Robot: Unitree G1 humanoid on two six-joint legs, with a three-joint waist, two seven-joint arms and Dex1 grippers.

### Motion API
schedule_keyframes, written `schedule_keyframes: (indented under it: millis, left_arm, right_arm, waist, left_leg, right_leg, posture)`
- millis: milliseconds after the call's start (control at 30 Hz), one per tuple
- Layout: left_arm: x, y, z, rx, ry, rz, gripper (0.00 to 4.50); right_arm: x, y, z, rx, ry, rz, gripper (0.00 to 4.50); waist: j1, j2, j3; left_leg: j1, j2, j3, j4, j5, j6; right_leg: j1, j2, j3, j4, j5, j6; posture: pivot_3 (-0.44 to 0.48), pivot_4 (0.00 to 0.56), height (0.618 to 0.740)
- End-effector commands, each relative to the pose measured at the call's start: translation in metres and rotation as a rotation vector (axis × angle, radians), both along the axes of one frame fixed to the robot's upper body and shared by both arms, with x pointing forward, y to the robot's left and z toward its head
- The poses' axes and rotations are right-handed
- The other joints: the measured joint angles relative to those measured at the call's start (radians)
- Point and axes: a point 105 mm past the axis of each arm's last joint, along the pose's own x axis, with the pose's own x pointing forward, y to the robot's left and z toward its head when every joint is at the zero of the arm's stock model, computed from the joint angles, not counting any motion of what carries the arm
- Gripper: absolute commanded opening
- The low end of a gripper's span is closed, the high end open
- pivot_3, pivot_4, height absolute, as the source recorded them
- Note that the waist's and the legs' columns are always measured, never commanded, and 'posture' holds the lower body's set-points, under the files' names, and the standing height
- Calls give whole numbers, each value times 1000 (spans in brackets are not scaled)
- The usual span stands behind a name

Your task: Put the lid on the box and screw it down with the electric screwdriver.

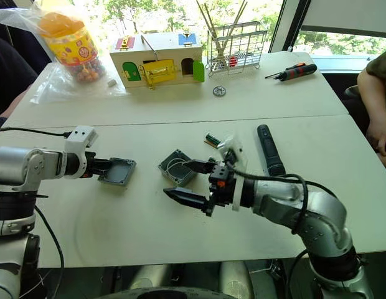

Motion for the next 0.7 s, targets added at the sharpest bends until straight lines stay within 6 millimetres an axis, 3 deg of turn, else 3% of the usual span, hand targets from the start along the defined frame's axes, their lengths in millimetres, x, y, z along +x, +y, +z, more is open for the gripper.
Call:
schedule_keyframes:
  millis: [33, 133, 400, 533, 700]
  left_arm:
    - [19, -4, 45, -81, -244, -42, 65]
    - [26, -8, 77, -140, -399, -75, 65]
    - [33, -31, 123, -177, -605, -134, 65]
    - [33, -48, 139, -205, -669, -166, 65]
    - [29, -71, 146, -225, -706, -216, 65]
  right_arm:
    - [11, 0, 19, 53, -21, -12, 4500]
    - [37, 6, 22, 18, -28, -84, 4500]
    - [94, 32, 28, 17, 64, -203, 4500]
    - [110, 42, 31, 73, 143, -246, 4500]
    - [116, 50, 27, 94, 215, -269, 4500]
  waist:
    - [-2, -2, 1]
    - [-16, -4, 2]
    - [-45, -4, 2]
    - [-44, -4, 2]
    - [-45, -4, 2]
  left_leg:
    - [-1, 0, 0, 0, 0, 0]
    - [-3, 0, 0, 0, 0, -1]
    - [-3, 1, 2, -4, 1, -1]
    - [-3, 1, 2, -4, 1, -1]
    - [-3, 1, 2, -3, 1, -1]
  right_leg:
    - [0, 0, 0, 0, 0, 0]
    - [-3, 0, 0, -1, 0, 0]
    - [-6, 0, 0, -1, 0, 0]
    - [-6, 0, 0, -1, 0, 0]
    - [-6, 0, 0, -1, 0, 0]
  posture:
    - [0, 150, 740]
    - [0, 150, 740]
    - [0, 150, 740]
    - [0, 150, 740]
    - [0, 150, 740]
